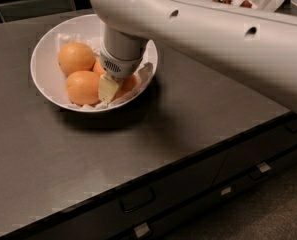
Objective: Pick orange from white bowl
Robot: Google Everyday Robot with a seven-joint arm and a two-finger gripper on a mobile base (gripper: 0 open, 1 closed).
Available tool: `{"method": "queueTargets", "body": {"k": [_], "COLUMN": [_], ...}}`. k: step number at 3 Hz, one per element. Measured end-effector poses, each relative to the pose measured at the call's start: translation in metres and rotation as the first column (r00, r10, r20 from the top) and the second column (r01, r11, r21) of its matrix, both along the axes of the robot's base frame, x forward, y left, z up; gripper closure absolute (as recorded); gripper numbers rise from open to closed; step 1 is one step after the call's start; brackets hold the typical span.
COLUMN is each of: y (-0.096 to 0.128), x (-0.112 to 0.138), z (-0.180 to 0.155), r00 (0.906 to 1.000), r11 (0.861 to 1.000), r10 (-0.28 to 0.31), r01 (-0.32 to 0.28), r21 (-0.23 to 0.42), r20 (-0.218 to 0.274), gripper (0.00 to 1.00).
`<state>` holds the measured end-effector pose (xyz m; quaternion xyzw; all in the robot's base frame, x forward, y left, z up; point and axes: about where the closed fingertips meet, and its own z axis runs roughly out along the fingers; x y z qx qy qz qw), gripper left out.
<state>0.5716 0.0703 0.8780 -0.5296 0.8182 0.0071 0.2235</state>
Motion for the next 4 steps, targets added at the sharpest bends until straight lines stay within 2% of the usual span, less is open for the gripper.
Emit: {"method": "queueTargets", "body": {"k": [1, 2, 3, 4], "y": [0.000, 0.000, -0.001, -0.009], "x": [0.000, 0.000, -0.004, -0.014], "z": [0.000, 0.000, 0.008, 0.035], "r00": [1.0000, 1.0000, 0.9996, 0.9960], "r11": [1.000, 1.000, 0.999, 0.995], "r10": [0.000, 0.000, 0.026, 0.051], "r01": [0.000, 0.000, -0.026, -0.057], "r21": [0.000, 0.000, 0.036, 0.079], "r20": [0.000, 0.000, 0.012, 0.073], "gripper": [0.58, 0.81, 1.00, 1.00]}}
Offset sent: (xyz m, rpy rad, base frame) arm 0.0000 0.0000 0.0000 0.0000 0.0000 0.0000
